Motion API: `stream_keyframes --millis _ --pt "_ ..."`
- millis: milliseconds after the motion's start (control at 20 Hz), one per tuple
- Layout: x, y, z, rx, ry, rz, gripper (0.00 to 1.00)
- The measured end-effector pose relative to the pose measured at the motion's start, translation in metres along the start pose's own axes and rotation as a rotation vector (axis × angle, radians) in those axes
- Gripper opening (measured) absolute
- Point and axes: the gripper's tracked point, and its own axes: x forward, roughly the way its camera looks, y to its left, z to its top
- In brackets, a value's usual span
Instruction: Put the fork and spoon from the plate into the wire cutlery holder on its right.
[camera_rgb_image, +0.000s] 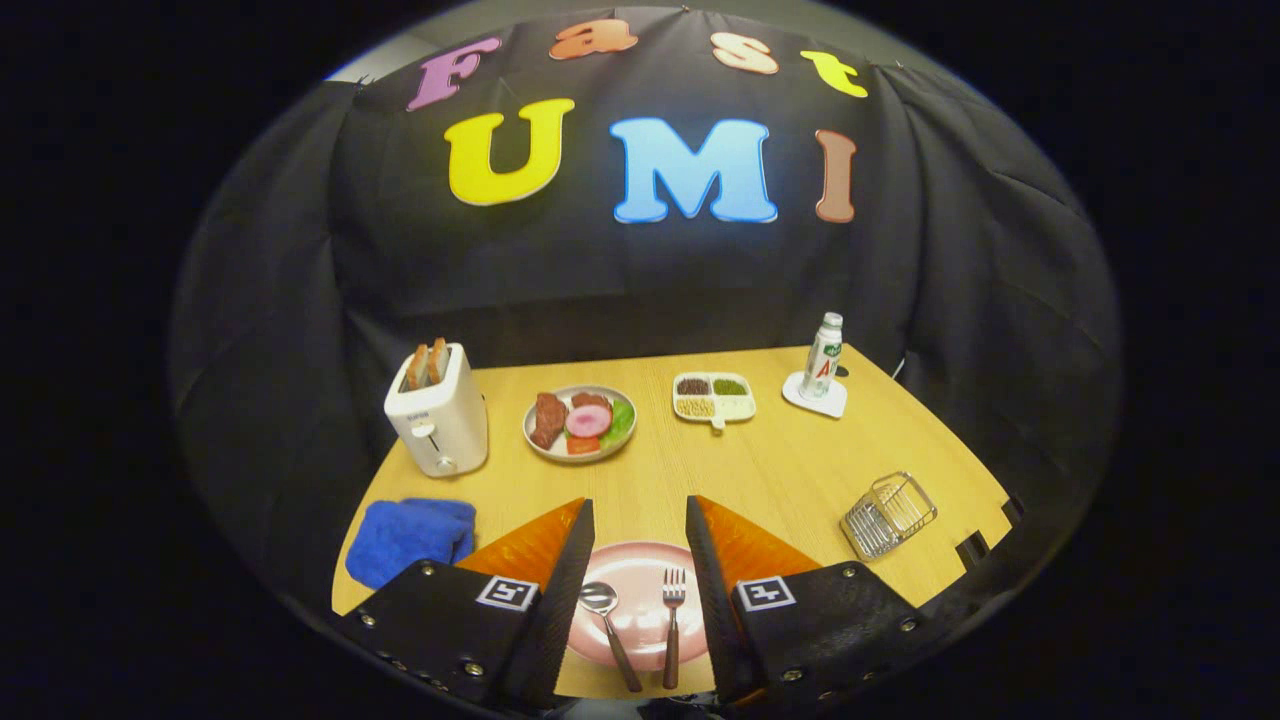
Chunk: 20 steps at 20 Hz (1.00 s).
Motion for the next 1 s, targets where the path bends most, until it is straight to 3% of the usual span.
stream_keyframes --millis 550,1000 --pt "0.043 -0.007 -0.124 -0.025 0.413 -0.067 0.58" --pt "0.063 -0.008 -0.175 0.012 0.578 -0.076 0.58"
